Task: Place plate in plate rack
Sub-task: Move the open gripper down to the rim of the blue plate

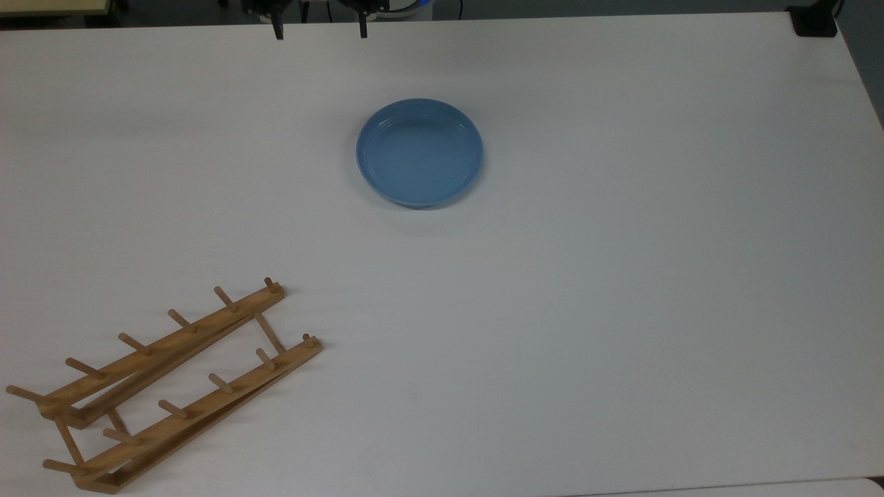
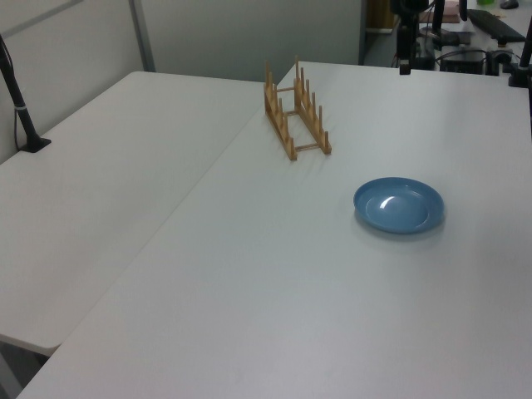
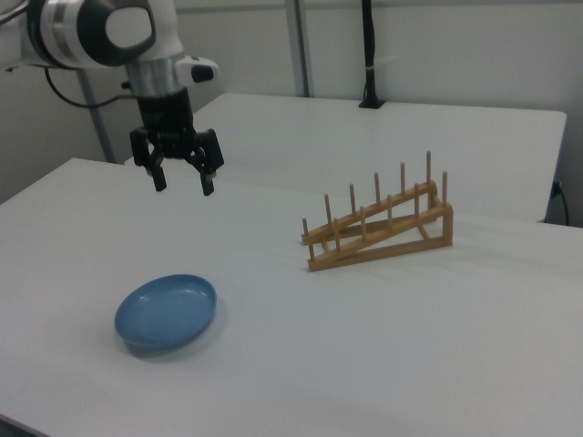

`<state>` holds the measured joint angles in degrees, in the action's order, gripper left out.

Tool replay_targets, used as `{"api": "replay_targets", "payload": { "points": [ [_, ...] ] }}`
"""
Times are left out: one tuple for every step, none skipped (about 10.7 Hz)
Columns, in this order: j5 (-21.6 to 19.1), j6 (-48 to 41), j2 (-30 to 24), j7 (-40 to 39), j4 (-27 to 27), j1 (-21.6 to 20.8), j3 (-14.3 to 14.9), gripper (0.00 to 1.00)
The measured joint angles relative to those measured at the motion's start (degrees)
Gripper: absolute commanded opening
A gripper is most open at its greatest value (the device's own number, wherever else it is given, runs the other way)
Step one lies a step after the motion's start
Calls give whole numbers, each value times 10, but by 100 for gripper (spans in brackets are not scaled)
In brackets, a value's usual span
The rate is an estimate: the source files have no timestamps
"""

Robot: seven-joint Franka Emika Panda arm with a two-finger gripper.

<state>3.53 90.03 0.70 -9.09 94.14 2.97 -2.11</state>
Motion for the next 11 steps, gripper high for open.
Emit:
{"api": "replay_targets", "payload": {
  "points": [
    [0, 2, 2, -27, 9, 0, 0, 100],
    [0, 8, 5, -52, 19, 0, 0, 100],
    [0, 19, 8, -74, 31, -1, 0, 100],
    [0, 36, 12, -92, 45, -2, -1, 100],
    [0, 58, 18, -109, 61, -3, -3, 100],
    [0, 81, 26, -122, 78, -6, -5, 100],
    [0, 102, 37, -132, 92, -10, -7, 99],
    [2, 118, 50, -135, 101, -14, -8, 95],
    [10, 130, 66, -138, 106, -18, -9, 89],
    [20, 142, 83, -140, 109, -20, -9, 83],
    [28, 153, 99, -142, 110, -22, -9, 75]
  ]
}}
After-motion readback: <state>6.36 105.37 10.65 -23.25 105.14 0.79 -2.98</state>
